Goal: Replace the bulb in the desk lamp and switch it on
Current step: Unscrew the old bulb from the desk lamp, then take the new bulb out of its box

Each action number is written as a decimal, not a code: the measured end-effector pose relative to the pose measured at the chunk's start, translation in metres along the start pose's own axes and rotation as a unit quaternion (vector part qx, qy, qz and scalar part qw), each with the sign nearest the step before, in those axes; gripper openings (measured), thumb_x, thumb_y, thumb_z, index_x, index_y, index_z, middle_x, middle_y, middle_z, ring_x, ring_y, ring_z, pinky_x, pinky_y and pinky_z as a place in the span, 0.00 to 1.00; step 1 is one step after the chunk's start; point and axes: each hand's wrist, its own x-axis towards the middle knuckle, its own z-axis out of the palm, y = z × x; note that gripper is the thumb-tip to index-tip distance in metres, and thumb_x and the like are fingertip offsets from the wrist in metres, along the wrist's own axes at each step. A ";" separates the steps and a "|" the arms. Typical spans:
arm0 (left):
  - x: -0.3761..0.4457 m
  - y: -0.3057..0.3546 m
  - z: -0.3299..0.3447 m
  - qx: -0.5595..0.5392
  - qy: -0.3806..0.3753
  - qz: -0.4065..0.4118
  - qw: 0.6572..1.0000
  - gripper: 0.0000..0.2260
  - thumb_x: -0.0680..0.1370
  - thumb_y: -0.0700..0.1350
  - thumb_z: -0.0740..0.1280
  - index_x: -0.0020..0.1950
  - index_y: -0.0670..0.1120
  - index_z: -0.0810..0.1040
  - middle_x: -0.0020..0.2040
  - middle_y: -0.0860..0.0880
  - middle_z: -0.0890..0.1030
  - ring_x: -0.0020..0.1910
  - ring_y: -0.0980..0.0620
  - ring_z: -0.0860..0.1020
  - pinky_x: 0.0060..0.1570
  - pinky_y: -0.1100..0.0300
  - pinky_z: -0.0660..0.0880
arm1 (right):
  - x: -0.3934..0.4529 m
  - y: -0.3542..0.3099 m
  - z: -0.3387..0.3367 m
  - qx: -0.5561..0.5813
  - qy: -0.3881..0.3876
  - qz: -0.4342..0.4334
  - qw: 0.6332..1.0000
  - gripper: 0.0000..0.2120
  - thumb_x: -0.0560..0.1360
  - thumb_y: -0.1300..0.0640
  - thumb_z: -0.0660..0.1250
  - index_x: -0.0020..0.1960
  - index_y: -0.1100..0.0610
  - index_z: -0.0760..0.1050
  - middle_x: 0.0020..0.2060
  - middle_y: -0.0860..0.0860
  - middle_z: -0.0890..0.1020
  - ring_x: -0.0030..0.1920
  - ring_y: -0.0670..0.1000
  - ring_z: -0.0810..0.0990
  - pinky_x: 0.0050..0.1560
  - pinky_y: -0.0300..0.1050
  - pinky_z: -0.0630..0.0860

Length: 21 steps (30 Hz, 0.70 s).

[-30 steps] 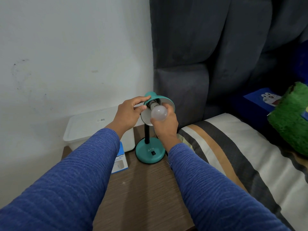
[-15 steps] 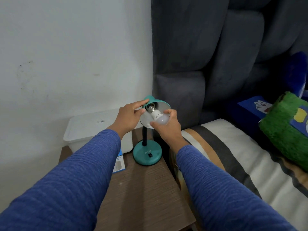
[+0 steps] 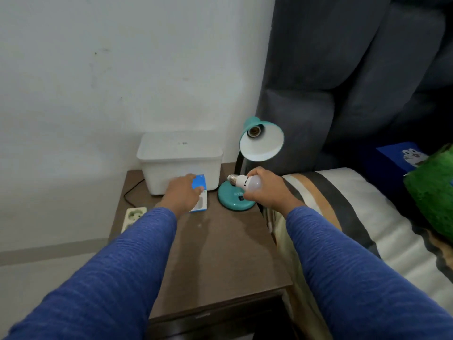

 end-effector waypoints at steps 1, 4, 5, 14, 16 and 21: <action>-0.005 -0.010 0.008 0.007 -0.009 -0.011 1.000 0.23 0.80 0.50 0.61 0.73 0.44 0.63 0.70 0.41 0.72 0.69 0.42 0.69 0.67 0.55 0.64 | -0.002 0.000 0.010 -0.001 -0.011 -0.005 1.000 0.23 0.66 0.57 0.73 0.60 0.56 0.73 0.57 0.55 0.78 0.52 0.53 0.76 0.47 0.40 0.68; -0.019 -0.036 0.029 0.021 -0.037 -0.040 0.998 0.25 0.79 0.51 0.62 0.74 0.46 0.62 0.71 0.42 0.69 0.70 0.42 0.67 0.68 0.54 0.64 | -0.007 0.001 0.044 0.015 -0.043 -0.013 0.999 0.24 0.67 0.57 0.73 0.62 0.56 0.73 0.57 0.55 0.78 0.53 0.52 0.75 0.49 0.39 0.68; -0.022 -0.043 0.035 0.025 -0.047 -0.050 0.997 0.26 0.78 0.52 0.62 0.74 0.47 0.62 0.71 0.42 0.69 0.70 0.42 0.67 0.68 0.53 0.65 | -0.009 0.003 0.056 0.017 -0.056 -0.015 0.998 0.24 0.67 0.58 0.73 0.62 0.56 0.73 0.58 0.55 0.77 0.53 0.52 0.75 0.50 0.39 0.68; -0.025 -0.081 0.084 0.013 -0.115 -0.086 0.990 0.28 0.78 0.49 0.63 0.75 0.45 0.58 0.76 0.43 0.59 0.75 0.45 0.58 0.73 0.52 0.57 | 0.001 0.029 0.130 0.042 -0.133 0.004 0.990 0.26 0.65 0.58 0.76 0.61 0.53 0.73 0.58 0.53 0.72 0.52 0.49 0.72 0.51 0.40 0.67; -0.021 -0.088 0.091 0.042 -0.116 -0.075 0.989 0.31 0.79 0.50 0.62 0.77 0.44 0.53 0.78 0.44 0.52 0.77 0.46 0.52 0.75 0.54 0.51 | 0.010 0.030 0.137 0.040 -0.133 -0.001 0.990 0.26 0.65 0.59 0.76 0.61 0.53 0.73 0.58 0.53 0.73 0.51 0.49 0.71 0.50 0.40 0.66; -0.008 -0.097 0.102 0.102 -0.143 -0.073 0.982 0.34 0.80 0.54 0.58 0.77 0.43 0.43 0.79 0.46 0.41 0.78 0.47 0.41 0.75 0.52 0.43 | 0.032 0.030 0.150 0.004 -0.152 -0.020 0.988 0.28 0.66 0.59 0.76 0.64 0.53 0.72 0.59 0.54 0.73 0.51 0.48 0.70 0.53 0.40 0.66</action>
